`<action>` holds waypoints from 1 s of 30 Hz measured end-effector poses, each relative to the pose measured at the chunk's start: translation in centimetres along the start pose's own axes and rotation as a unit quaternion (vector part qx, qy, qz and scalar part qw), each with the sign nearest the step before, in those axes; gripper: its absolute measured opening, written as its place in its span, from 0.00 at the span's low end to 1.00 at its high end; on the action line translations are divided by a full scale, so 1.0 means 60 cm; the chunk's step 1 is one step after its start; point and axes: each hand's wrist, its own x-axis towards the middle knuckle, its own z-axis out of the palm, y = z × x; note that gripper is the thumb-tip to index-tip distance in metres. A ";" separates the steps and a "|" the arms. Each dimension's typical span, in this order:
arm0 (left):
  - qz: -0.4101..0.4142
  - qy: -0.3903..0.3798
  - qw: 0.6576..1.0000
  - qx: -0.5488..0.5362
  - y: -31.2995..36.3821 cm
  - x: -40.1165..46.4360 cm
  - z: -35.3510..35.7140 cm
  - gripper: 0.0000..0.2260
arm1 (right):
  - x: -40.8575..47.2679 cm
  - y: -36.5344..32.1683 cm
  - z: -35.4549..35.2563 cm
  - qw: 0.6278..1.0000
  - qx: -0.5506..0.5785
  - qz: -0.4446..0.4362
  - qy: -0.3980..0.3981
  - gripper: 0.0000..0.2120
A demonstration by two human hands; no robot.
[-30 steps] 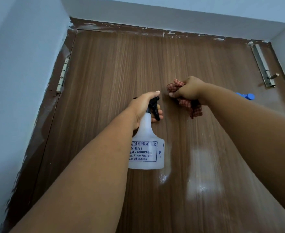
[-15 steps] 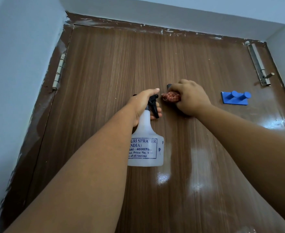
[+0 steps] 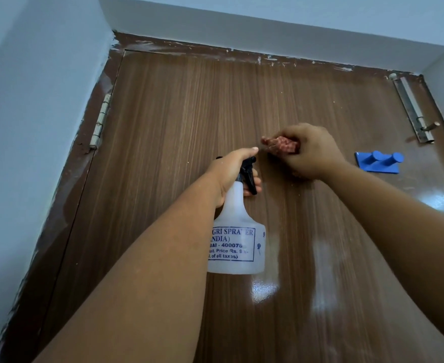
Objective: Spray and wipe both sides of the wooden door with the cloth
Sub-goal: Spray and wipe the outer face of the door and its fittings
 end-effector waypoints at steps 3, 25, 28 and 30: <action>0.000 -0.001 1.000 -0.001 0.000 0.000 0.001 0.18 | 0.004 -0.008 -0.032 0.943 0.269 0.166 -0.107 0.16; -0.007 0.000 1.000 0.011 0.002 0.001 0.002 0.18 | 0.036 0.046 -0.007 0.996 -0.084 -0.023 -0.001 0.27; -0.004 0.000 1.000 0.014 0.004 0.000 0.000 0.18 | 0.015 0.032 0.006 0.988 -0.141 -0.056 -0.014 0.25; -0.006 -0.002 1.000 0.018 0.005 -0.006 0.001 0.18 | -0.024 0.047 0.020 0.985 -0.150 -0.073 0.032 0.22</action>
